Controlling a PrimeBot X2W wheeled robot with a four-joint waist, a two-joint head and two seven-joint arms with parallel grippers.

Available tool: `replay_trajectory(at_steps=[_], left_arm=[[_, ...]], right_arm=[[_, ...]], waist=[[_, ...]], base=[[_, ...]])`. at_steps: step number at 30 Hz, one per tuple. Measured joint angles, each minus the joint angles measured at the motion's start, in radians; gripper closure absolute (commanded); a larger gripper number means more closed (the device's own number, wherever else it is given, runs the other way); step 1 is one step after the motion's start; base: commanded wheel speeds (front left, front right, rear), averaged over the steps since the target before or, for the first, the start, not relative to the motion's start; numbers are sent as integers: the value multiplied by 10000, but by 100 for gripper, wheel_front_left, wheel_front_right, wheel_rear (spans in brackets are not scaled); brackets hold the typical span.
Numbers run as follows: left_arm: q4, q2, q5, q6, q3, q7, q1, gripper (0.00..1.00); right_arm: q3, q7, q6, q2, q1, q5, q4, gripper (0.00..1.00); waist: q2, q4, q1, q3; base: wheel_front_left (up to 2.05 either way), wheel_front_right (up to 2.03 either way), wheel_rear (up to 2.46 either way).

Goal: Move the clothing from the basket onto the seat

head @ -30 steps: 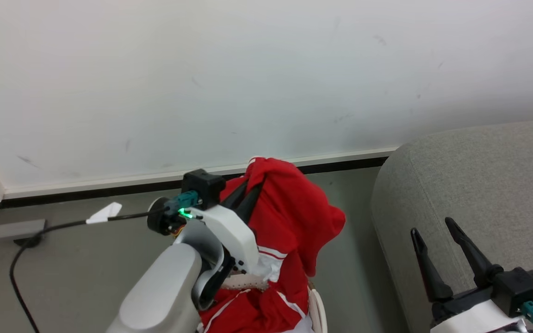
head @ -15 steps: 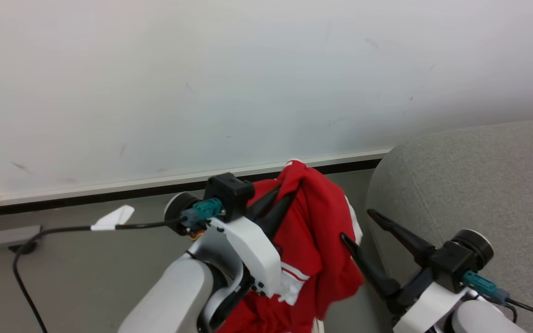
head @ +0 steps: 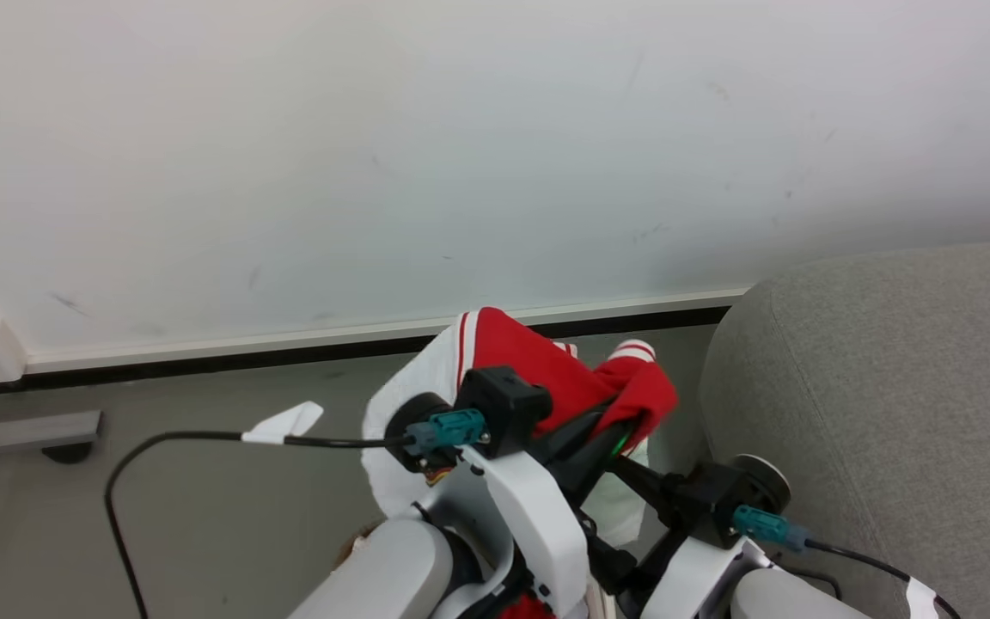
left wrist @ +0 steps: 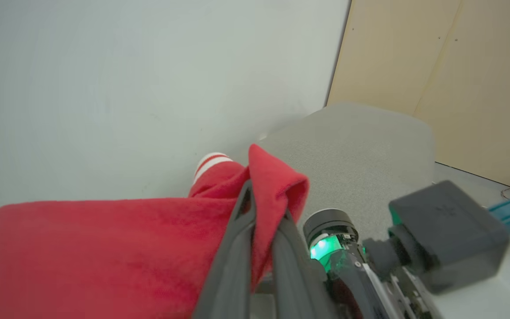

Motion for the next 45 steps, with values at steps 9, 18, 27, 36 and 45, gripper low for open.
replay_trajectory(at_steps=[9, 18, 27, 36, 45], left_arm=[[38, 10, -144, -50, -123, 13, 41, 100], [257, 245, -155, 374, 249, -291, 113, 100], [548, 378, -86, 685, 510, -771, 221, 0], [966, 431, 221, 997, 523, -1553, 459, 0], [2046, 514, 608, 1137, 255, -2727, 1092, 0]], right_arm=[[-188, -48, 0, 58, -476, 529, 33, 100], [-899, -48, 0, -232, 1, 313, -495, 100], [-1432, -58, 0, -385, 325, 2, -878, 100], [-1985, -58, 0, -594, 475, -215, -1047, 100], [-2836, -59, 0, -1011, 753, -366, -1118, 100]], waist=[[0, 63, 0, -1], [0, 23, 1, 70], [0, -70, 2, 129], [0, -75, 1, 136], [0, -197, 1, 94]], base=[[0, 0, 0], [0, 0, 0], [0, 0, 0], [0, 0, 0], [0, 0, 0]])
